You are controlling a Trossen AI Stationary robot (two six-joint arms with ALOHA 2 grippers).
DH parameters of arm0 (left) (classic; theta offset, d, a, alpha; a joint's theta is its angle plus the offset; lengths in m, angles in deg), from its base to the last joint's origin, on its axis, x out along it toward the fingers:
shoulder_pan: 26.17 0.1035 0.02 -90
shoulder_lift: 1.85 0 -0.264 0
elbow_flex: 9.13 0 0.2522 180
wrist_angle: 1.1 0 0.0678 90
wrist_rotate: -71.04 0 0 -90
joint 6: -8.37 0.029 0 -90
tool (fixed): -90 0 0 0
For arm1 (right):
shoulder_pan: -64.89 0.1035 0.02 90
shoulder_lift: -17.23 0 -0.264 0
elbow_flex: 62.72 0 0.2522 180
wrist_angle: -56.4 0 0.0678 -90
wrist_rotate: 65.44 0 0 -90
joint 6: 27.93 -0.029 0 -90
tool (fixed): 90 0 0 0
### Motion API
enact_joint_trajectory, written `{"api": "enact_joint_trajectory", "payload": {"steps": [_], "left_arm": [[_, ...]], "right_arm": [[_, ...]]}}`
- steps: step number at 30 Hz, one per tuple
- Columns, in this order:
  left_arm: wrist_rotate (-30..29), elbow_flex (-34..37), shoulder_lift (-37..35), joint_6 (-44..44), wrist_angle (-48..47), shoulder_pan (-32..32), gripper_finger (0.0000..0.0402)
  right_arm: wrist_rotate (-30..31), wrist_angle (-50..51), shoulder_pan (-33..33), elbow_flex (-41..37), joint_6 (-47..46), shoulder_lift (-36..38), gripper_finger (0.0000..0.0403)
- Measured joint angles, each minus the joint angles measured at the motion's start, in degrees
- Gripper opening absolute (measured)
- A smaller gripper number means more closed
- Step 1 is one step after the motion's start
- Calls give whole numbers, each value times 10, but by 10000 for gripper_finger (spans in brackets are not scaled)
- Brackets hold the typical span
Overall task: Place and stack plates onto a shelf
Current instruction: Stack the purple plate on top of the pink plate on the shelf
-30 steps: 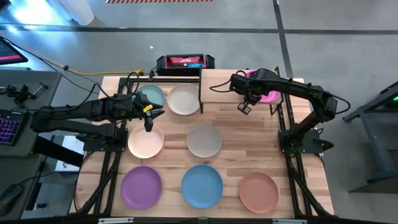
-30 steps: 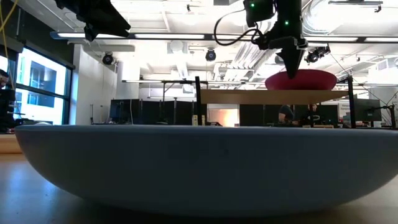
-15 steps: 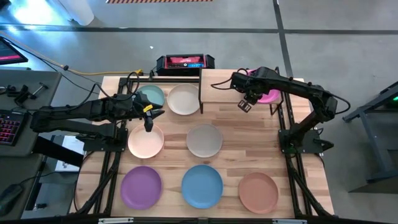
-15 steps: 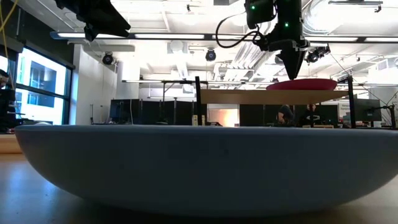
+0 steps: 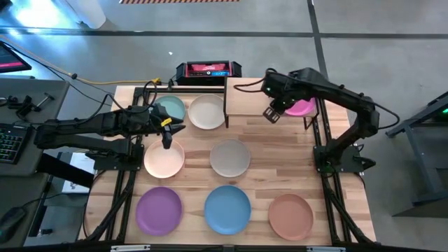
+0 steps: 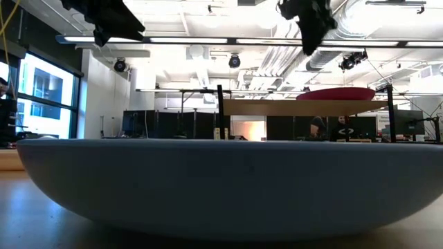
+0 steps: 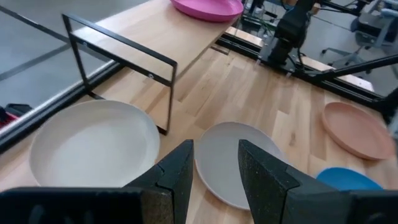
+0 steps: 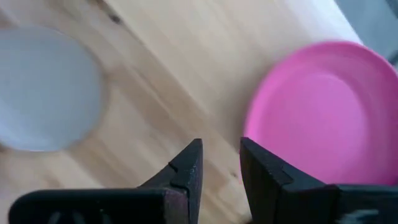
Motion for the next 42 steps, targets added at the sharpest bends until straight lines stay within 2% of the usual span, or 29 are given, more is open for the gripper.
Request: {"api": "enact_joint_trajectory", "payload": {"steps": [5,13,19,22,29,42], "left_arm": [[52,0,0,-32,-44,0,117],[110,0,0,-165,-175,0,117],[180,0,0,-216,-192,-17,117],[212,0,0,-221,-192,-48,117],[220,0,22,-220,-190,-152,117],[208,0,151,-224,-145,-311,117]], "right_arm": [[-8,0,42,40,-36,0,85],[-9,1,103,47,-112,0,85],[-7,1,138,39,-161,-1,85],[2,0,154,39,-182,-1,85],[17,0,180,39,-225,-1,85],[17,1,213,39,-216,-1,85]]}}
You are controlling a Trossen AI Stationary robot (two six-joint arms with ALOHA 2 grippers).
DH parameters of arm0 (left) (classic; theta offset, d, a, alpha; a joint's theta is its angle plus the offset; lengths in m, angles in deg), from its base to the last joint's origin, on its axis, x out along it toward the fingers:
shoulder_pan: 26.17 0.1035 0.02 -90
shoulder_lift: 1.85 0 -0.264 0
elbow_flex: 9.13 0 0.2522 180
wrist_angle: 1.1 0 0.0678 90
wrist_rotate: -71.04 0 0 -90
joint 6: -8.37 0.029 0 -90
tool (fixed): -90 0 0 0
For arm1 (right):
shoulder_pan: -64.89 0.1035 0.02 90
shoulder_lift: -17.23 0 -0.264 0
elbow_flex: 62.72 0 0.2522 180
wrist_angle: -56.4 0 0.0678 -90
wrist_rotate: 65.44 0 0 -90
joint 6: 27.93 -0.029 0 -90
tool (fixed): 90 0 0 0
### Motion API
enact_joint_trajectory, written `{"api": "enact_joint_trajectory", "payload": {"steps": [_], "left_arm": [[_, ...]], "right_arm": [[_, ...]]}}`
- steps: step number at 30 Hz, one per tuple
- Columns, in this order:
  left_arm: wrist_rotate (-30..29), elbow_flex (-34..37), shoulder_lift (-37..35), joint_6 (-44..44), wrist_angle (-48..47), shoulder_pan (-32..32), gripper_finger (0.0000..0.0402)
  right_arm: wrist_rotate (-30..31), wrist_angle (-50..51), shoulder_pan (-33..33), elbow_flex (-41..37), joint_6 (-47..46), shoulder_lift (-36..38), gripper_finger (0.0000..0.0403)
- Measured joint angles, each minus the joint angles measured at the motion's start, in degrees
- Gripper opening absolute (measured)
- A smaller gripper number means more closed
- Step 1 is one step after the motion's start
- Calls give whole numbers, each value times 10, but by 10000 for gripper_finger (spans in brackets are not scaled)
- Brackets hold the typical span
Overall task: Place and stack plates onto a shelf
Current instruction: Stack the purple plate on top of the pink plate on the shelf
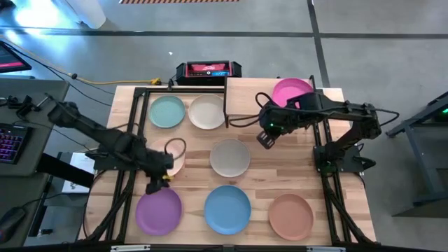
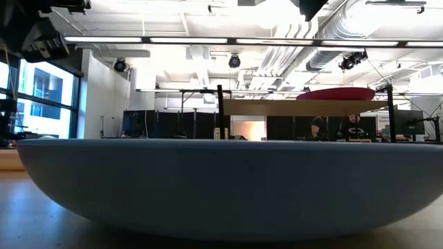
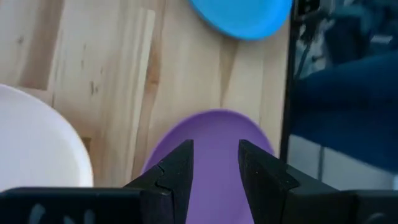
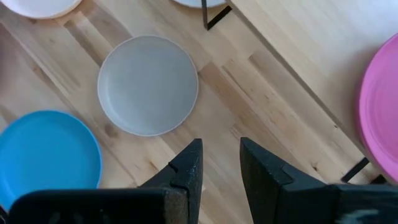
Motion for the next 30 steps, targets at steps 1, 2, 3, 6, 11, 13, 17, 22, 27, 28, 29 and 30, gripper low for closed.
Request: {"api": "enact_joint_trajectory", "payload": {"steps": [1,2,3,6,11,13,17,22,27,28,29,30], "left_arm": [[-4,0,10,4,6,-9,117],[-5,0,22,7,17,-17,117],[-6,0,34,11,27,-25,117],[-8,0,67,22,40,-43,117],[-18,0,116,30,43,-60,117],[-19,0,134,41,44,-64,117],[-19,0,168,50,44,-65,117],[-45,0,211,55,44,-65,117],[-66,0,238,54,44,-64,117],[-69,0,241,54,44,-64,117],[-70,0,243,55,44,-64,117],[-73,0,245,56,43,-64,117]], "right_arm": [[0,0,1,0,4,0,85],[0,0,2,0,9,0,85],[-2,0,3,0,13,0,85],[-4,2,4,0,18,0,85],[-4,3,4,0,32,0,85],[-4,3,4,0,34,0,85],[-4,2,4,0,35,0,85],[-4,2,4,0,36,0,85],[-4,2,4,0,41,0,85],[-4,2,4,0,45,0,85],[-4,2,4,0,47,0,85],[-4,2,4,0,48,0,85]]}}
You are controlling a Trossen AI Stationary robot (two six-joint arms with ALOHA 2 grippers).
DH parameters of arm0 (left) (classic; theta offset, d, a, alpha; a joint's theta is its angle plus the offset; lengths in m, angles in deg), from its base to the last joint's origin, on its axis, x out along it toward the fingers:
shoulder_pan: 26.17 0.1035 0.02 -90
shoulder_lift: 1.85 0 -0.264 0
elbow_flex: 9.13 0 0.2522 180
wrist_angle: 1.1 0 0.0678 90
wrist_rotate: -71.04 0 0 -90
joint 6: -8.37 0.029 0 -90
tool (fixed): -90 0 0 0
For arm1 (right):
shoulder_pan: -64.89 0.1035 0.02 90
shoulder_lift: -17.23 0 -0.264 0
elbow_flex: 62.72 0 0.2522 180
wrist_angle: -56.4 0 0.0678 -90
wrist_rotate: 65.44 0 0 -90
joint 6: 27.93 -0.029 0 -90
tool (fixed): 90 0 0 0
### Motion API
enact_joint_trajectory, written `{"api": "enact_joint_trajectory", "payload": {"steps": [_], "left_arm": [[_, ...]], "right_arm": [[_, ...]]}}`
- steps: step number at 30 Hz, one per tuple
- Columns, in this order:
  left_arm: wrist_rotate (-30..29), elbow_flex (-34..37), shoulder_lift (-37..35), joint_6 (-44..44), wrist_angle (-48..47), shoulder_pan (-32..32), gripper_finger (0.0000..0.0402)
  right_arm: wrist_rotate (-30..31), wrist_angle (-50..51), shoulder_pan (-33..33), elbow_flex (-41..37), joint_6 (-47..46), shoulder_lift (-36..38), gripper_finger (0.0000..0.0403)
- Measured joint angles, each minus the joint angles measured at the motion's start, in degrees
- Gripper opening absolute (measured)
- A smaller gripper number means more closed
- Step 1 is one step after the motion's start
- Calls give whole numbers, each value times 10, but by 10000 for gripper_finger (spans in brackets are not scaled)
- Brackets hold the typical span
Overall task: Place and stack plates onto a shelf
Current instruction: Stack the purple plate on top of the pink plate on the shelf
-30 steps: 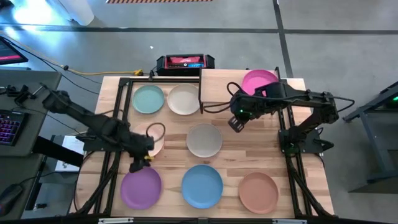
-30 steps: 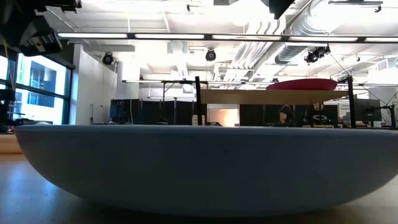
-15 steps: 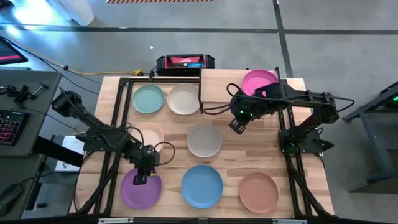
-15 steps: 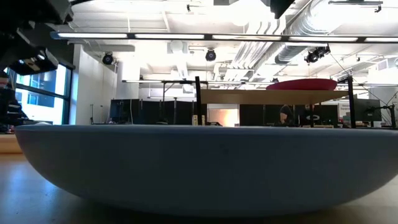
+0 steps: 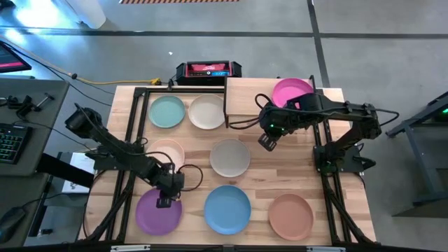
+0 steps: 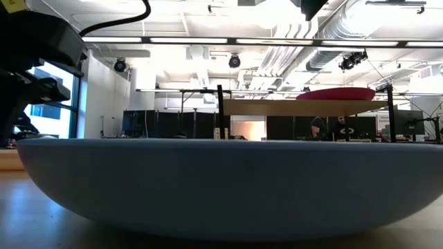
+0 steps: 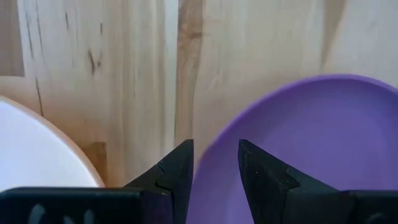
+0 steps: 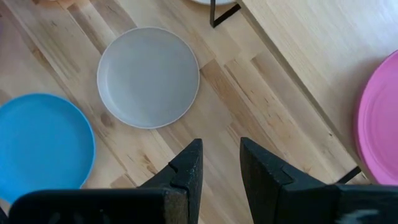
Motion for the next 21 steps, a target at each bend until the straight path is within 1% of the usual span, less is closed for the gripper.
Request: {"api": "enact_joint_trajectory", "payload": {"steps": [5,10,16,21], "left_arm": [[-12,0,2,19,-2,0,117],[-4,0,2,45,-12,0,117],[-4,0,2,55,-31,0,117],[4,0,20,55,-30,0,117]], "right_arm": [[0,0,0,0,0,0,85],[0,0,0,0,0,0,85],[0,0,0,0,0,0,85],[0,0,0,0,0,0,85]]}}
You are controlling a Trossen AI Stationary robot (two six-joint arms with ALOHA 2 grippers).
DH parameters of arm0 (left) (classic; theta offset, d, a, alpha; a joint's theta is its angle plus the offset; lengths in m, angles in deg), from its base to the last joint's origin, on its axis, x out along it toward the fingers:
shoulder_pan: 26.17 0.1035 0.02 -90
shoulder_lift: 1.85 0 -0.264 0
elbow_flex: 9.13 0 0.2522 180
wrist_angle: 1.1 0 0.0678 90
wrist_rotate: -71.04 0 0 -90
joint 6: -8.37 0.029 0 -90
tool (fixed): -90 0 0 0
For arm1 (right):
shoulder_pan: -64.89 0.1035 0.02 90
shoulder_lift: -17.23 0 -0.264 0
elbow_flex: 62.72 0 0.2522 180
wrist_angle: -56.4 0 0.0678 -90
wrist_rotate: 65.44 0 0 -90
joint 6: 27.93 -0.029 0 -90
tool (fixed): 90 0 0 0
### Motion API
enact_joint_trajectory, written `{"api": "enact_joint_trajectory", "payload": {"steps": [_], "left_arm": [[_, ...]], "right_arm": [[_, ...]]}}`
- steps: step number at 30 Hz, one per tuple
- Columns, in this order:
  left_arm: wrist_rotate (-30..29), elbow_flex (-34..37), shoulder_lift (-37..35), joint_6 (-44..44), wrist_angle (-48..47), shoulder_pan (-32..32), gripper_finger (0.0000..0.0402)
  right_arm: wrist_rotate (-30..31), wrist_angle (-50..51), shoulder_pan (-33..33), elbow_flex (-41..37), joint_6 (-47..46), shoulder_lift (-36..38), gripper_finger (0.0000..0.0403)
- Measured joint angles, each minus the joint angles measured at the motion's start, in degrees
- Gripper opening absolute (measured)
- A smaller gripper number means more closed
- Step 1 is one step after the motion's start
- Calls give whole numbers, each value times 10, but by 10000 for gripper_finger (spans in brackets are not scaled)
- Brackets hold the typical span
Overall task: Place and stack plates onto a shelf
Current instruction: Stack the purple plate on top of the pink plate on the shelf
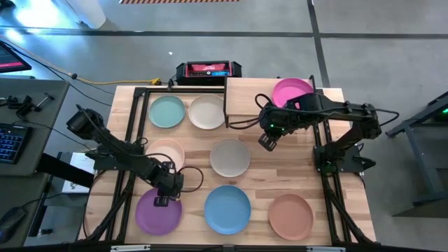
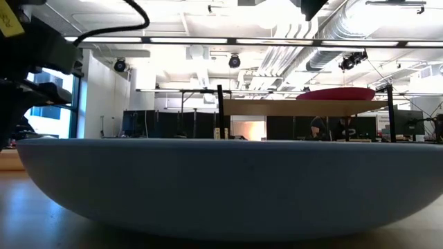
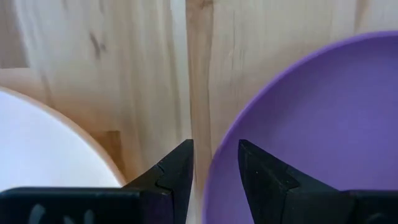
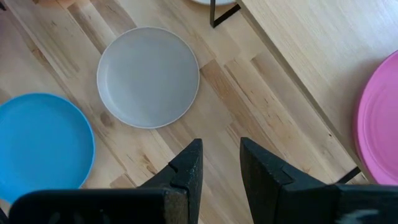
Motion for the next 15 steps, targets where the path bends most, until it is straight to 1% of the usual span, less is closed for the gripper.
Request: {"api": "enact_joint_trajectory", "payload": {"steps": [2,7,13,15], "left_arm": [[13,0,17,0,2,0,117],[13,-1,51,-2,3,0,117],[12,-2,53,-11,4,0,117],[10,-1,50,-11,4,0,111]], "right_arm": [[0,0,0,0,0,0,85],[0,0,0,0,0,0,85],[0,0,0,0,0,0,85],[0,0,0,0,0,0,85]]}}
